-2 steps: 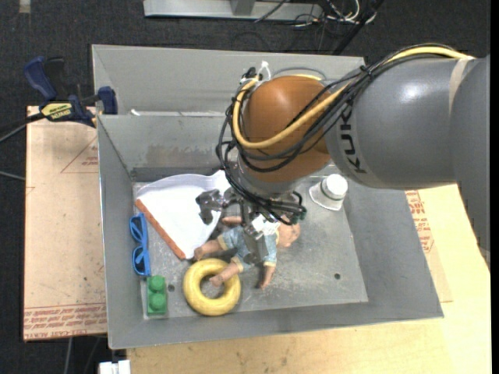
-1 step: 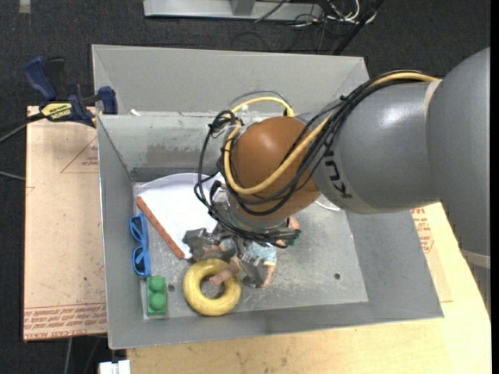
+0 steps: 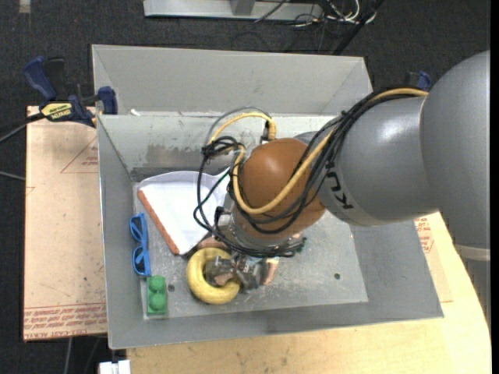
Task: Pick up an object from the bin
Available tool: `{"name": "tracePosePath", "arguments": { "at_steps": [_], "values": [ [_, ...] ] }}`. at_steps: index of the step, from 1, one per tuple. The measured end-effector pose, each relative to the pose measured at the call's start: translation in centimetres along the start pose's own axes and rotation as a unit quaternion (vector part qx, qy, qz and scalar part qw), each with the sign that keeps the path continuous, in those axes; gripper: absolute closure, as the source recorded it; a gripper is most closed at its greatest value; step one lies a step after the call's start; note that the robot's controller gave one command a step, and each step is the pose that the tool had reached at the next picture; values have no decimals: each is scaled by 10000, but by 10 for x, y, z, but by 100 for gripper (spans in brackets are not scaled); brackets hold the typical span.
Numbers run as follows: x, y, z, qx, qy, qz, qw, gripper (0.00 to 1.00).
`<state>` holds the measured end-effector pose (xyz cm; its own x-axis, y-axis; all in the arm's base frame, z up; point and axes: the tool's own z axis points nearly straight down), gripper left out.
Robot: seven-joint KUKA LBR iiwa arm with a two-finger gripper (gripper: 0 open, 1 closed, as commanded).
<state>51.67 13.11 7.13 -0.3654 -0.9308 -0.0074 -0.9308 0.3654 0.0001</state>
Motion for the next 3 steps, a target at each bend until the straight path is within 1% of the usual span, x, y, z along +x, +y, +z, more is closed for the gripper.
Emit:
{"name": "tracePosePath", "arguments": {
  "at_steps": [2, 3],
  "values": [
    [0, 1, -4, -7, 2, 2, 10000, 100],
    [1, 2, -17, -35, 17, 4, 10000, 100]
  ]
}}
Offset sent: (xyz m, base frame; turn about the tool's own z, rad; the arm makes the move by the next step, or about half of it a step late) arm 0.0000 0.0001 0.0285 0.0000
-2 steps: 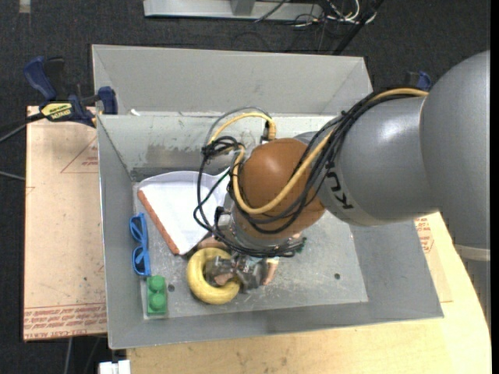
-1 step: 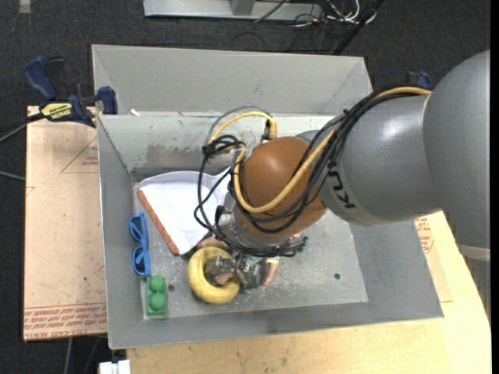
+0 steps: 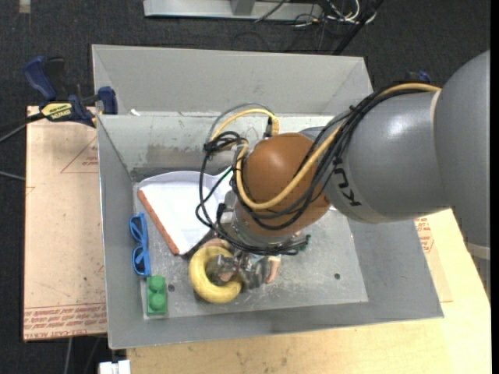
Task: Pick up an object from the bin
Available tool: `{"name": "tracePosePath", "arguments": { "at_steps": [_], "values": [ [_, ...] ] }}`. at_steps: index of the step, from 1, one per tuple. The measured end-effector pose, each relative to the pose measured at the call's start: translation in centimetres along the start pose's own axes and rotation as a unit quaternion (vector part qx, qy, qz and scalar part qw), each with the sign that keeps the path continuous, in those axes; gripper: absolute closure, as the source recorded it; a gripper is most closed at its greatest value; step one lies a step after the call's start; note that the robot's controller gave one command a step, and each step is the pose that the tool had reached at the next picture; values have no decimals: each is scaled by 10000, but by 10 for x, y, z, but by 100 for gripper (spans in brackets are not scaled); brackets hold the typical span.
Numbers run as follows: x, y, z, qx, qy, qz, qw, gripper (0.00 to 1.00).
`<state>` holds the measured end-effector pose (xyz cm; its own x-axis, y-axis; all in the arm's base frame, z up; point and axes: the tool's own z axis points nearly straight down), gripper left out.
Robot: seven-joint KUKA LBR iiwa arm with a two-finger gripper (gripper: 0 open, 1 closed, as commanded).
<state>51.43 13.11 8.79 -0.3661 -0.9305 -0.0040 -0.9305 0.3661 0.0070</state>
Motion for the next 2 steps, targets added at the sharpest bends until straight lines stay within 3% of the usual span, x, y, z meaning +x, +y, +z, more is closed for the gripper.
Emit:
{"name": "tracePosePath", "arguments": {
  "at_steps": [2],
  "values": [
    [-1, -1, -46, 23, -19, 7, 10000, 100]
  ]
}}
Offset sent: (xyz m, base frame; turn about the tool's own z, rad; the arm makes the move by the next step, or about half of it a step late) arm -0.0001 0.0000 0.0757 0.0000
